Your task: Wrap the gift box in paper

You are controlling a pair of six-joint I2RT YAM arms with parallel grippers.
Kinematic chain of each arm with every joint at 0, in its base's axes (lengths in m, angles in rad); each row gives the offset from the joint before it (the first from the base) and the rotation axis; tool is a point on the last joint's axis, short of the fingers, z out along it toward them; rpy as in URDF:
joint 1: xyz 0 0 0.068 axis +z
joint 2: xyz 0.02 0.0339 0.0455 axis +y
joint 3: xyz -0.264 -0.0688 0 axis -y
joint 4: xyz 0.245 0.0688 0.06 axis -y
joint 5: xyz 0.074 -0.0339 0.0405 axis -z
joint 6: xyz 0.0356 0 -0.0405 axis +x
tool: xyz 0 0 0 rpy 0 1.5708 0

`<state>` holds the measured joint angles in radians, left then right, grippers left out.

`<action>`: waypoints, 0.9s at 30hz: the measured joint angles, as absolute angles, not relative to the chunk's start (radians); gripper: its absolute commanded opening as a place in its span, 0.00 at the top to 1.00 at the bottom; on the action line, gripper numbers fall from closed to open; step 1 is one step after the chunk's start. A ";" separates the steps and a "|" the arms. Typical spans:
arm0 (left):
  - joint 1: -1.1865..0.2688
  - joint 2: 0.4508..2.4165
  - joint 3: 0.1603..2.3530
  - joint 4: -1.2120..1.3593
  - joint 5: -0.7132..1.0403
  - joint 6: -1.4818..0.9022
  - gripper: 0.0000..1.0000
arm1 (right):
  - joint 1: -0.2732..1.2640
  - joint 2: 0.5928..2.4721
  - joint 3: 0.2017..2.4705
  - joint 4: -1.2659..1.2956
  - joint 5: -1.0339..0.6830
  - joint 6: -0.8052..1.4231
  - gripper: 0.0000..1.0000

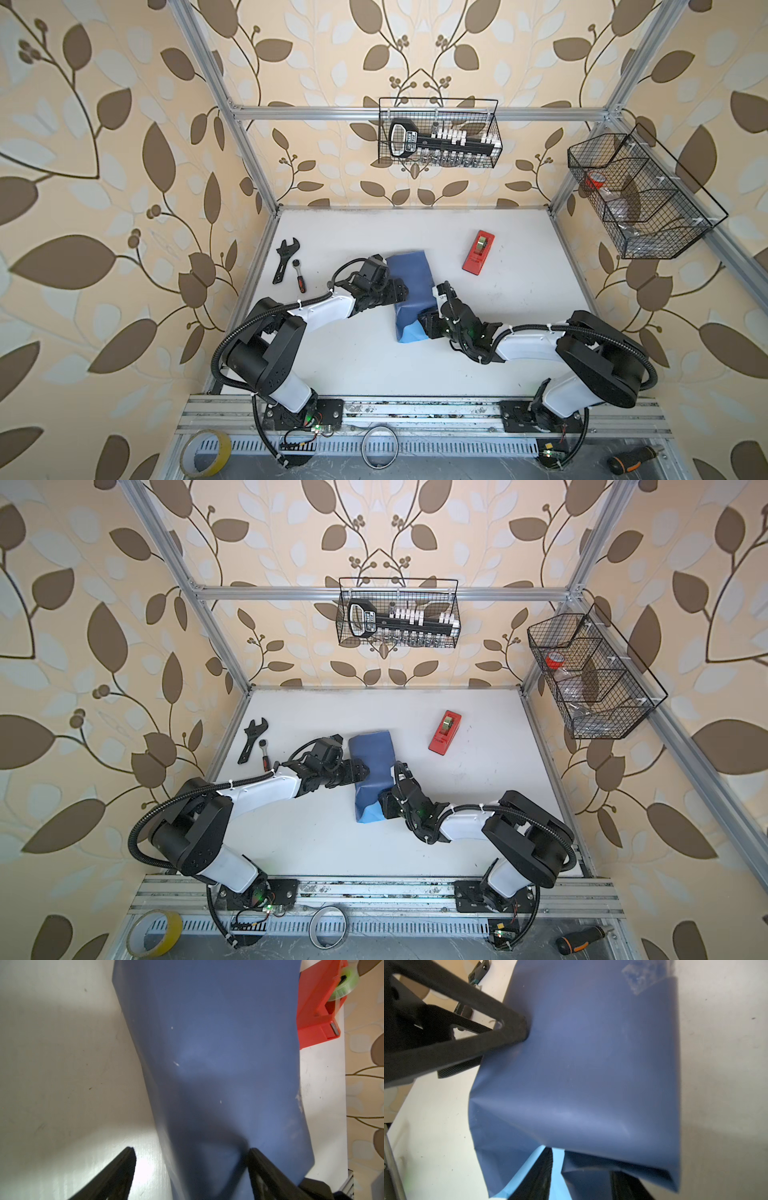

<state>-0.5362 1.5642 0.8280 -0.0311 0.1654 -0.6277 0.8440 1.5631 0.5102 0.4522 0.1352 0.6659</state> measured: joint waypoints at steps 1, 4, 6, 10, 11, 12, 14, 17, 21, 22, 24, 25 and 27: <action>-0.536 1.564 0.828 -0.031 0.165 -0.628 0.15 | 0.843 1.570 0.505 0.463 0.133 0.664 0.47; -0.536 1.564 0.828 -0.031 0.165 -0.628 0.14 | 0.842 1.592 0.490 0.499 0.126 0.663 0.44; -0.536 1.564 0.828 -0.031 0.165 -0.628 0.15 | 0.841 1.605 0.477 0.525 0.120 0.663 0.42; -0.536 1.564 0.828 -0.031 0.166 -0.628 0.14 | 0.834 1.620 0.457 0.581 0.104 0.662 0.39; -0.536 1.564 0.828 -0.031 0.166 -0.628 0.15 | 0.834 1.621 0.454 0.589 0.100 0.662 0.39; -0.536 1.564 0.828 -0.031 0.165 -0.628 0.15 | 0.831 1.623 0.452 0.597 0.097 0.662 0.38; -0.536 1.564 0.828 -0.031 0.165 -0.628 0.15 | 0.827 1.626 0.448 0.611 0.091 0.662 0.38; -0.536 1.564 0.828 -0.031 0.165 -0.628 0.15 | 0.818 1.633 0.439 0.640 0.076 0.662 0.35; -0.536 1.564 0.828 -0.031 0.165 -0.628 0.15 | 0.815 1.638 0.430 0.670 0.062 0.661 0.34; -0.536 1.564 0.828 -0.031 0.165 -0.628 0.14 | 0.815 1.639 0.430 0.673 0.059 0.661 0.34; -0.536 1.564 0.828 -0.031 0.165 -0.628 0.14 | 0.813 1.640 0.425 0.682 0.053 0.661 0.34; -0.536 1.564 0.828 -0.031 0.166 -0.628 0.15 | 0.811 1.639 0.421 0.687 0.050 0.661 0.34; -0.536 1.564 0.828 -0.031 0.165 -0.628 0.15 | 0.810 1.639 0.414 0.698 0.044 0.658 0.35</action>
<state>-0.5362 1.5642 0.8280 -0.0311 0.1654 -0.6281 0.8101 1.6386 0.4137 0.6979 0.0437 0.6582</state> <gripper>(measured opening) 0.855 0.654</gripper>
